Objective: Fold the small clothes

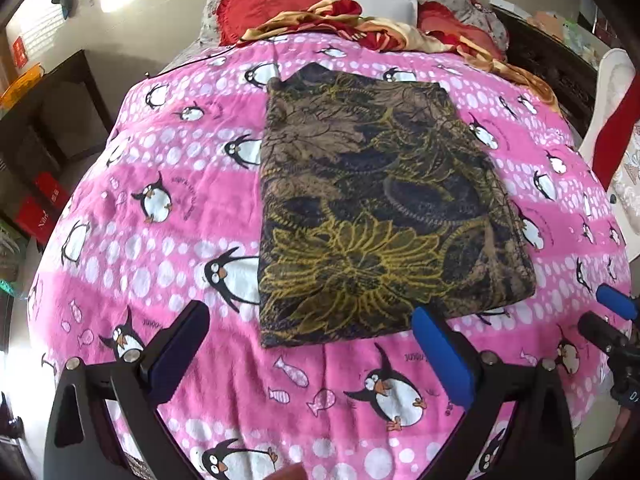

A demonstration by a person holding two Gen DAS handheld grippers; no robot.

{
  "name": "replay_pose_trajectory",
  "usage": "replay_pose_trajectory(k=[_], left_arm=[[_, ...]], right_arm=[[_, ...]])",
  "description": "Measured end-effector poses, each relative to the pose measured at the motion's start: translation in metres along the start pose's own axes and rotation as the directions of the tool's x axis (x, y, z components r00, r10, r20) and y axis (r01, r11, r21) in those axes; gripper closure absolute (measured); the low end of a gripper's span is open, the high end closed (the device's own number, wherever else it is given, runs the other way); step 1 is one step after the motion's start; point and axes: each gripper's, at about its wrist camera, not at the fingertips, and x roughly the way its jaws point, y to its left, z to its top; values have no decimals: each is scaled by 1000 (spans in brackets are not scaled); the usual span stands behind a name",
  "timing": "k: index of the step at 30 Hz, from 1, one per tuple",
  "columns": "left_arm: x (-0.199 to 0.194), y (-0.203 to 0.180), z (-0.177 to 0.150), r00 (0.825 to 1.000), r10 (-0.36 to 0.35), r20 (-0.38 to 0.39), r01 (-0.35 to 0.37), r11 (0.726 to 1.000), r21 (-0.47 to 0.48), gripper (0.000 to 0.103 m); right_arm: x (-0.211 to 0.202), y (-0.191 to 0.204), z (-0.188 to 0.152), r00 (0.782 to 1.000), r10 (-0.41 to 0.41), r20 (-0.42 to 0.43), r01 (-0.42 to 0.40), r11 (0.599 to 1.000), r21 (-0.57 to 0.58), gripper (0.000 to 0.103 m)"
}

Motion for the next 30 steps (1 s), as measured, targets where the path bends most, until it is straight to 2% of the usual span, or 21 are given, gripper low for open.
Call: replay_pose_trajectory(k=[6,9,11,14,17,18,19,24,28,30], left_arm=[[-4,1,-2,998,-58,-22,57,998,-27,0],[-7,-2,-4,999,-32,-42,31,999,-21,0],[-11,-5,-5,999,16,-35,-17,1000,-23,0],[-15,-10,-7,999,10,-34,-10,1000,-15,0],[-19,-19,-7,999,35,-34,-35,999,19,0],[-19,-20,-6,999,41,-34,-40,999,24,0],[-20,-22,-6,998,45,-32,-44,999,27,0],[-22,-24,-5,999,29,-30,-28,999,26,0],[-24,-19,-6,999,-36,-28,36,999,-15,0],[-28,-18,-6,999,-44,-9,44,999,-8,0]], right_arm=[[-8,1,2,1000,-1,19,2,1000,-15,24],[-14,3,6,1000,-8,28,8,1000,-29,24],[-15,3,8,1000,-12,28,13,999,-36,24],[-16,4,10,999,-32,20,33,998,-51,23],[-15,6,11,999,-53,-2,53,996,-66,11],[-16,8,11,998,-63,-10,62,995,-75,2],[-17,9,11,998,-63,-7,62,995,-81,0],[-29,11,15,997,-76,28,78,993,-84,0],[-34,10,18,996,-71,48,74,995,-72,0],[-34,11,18,997,-64,47,67,995,-76,0]])
